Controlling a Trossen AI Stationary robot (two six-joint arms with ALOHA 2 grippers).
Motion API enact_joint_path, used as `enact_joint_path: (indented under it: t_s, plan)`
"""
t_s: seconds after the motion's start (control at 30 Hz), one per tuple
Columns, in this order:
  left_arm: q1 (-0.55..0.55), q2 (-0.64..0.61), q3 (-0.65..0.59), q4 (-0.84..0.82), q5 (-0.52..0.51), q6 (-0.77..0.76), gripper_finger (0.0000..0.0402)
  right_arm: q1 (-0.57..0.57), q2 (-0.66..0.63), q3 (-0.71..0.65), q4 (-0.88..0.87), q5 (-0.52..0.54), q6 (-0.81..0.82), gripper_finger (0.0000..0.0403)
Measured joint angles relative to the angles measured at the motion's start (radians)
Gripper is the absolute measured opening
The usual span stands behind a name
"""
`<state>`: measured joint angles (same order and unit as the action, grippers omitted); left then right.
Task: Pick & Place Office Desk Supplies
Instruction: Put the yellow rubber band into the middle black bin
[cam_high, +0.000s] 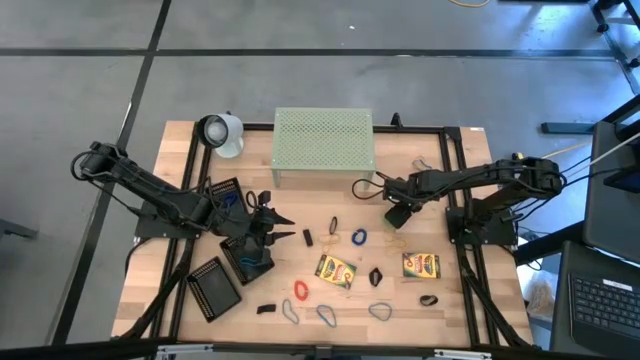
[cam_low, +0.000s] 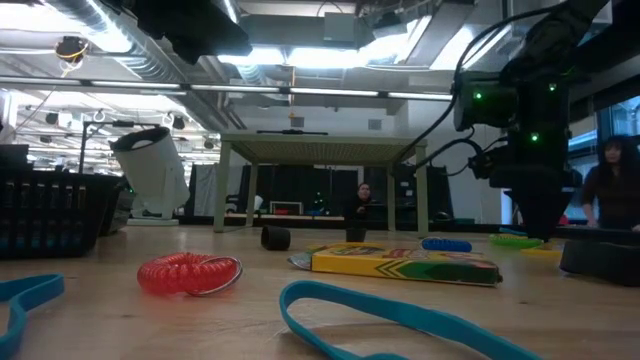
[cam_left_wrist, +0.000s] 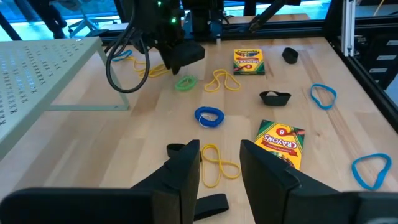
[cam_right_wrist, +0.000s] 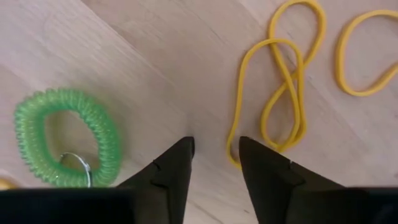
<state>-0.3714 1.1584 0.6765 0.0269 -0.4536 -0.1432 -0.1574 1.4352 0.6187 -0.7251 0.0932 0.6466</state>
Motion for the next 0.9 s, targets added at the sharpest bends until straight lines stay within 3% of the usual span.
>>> enact_joint_path:
  t_s: [0.5,0.73,0.9]
  plan:
    - [0.0,0.0,0.0,-0.001,0.001,0.0,0.0109,-0.034,0.002,-0.001,0.011,-0.029,0.018,0.0008]
    - [0.0,0.0,0.0,-0.01,0.0,0.036,0.0109,-0.036,0.003,0.017,0.002,-0.018,-0.025,0.0003]
    - [0.0,0.0,0.0,-0.008,-0.026,0.076,0.0109,-0.03,-0.035,0.097,0.0,0.056,-0.083,0.0002]
